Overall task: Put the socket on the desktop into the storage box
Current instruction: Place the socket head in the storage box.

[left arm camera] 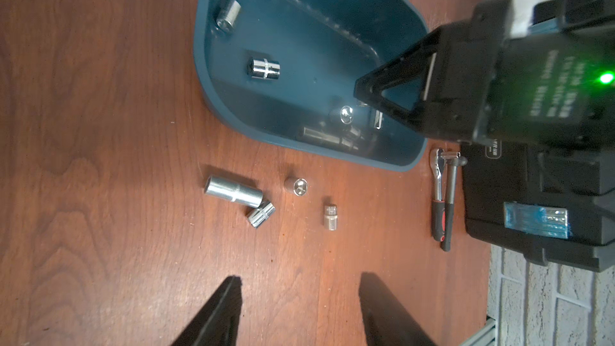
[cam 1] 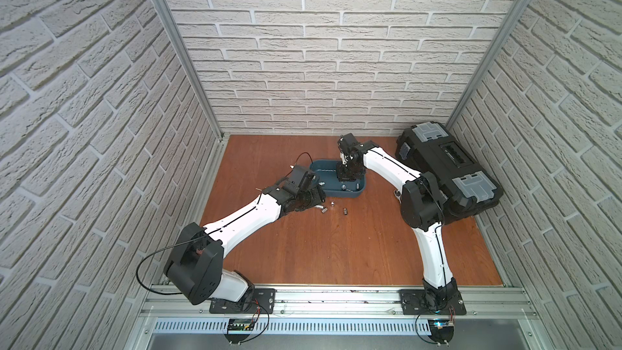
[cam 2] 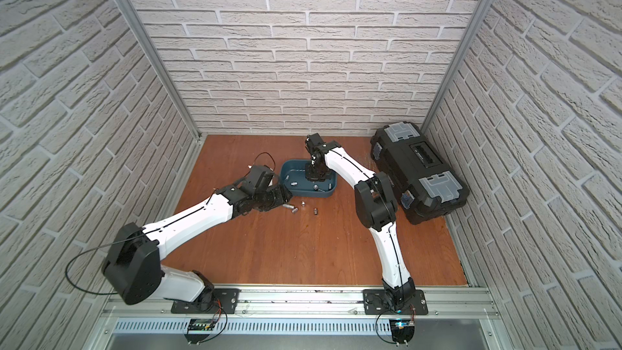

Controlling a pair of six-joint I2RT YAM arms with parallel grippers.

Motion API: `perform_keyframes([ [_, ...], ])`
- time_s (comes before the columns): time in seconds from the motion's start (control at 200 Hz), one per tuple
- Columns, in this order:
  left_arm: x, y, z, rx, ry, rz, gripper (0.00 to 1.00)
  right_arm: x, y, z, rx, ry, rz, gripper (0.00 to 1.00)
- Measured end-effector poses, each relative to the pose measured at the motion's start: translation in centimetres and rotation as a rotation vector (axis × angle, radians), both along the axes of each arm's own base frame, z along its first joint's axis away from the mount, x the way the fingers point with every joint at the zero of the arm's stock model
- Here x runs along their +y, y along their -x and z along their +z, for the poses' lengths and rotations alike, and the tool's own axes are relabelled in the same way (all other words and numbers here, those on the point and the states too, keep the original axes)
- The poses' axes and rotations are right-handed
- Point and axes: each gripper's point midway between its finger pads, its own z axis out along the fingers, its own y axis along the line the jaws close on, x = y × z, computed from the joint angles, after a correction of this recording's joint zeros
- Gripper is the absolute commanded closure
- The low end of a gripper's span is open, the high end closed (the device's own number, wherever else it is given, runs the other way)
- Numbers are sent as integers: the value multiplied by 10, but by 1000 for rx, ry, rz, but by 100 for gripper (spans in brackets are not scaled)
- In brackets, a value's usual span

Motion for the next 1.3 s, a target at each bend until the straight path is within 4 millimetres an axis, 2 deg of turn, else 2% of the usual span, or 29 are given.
perform_keyframes([
  [0.19,1,1,-3,8,0,6,38,0,-1,-20,37,11,-2,83],
  [0.28,2,3,-6,15,-3,8,38,0,-4,-18,29,5,-3,81],
  [0.51,3,3,-8,19,-3,12,38,0,-4,-18,31,6,-5,66],
  [0.655,3,3,-8,20,-4,13,39,-3,3,-16,35,16,-1,59],
  [0.755,4,3,-8,20,-6,16,38,-7,13,-4,26,16,2,58],
  [1.07,13,7,-14,41,-52,27,38,-13,41,63,-94,-38,20,55],
  [1.175,17,9,-15,56,-75,30,37,-13,57,75,-116,-51,39,55],
  [1.3,18,8,-12,57,-93,30,37,-14,82,80,-125,-68,64,54],
])
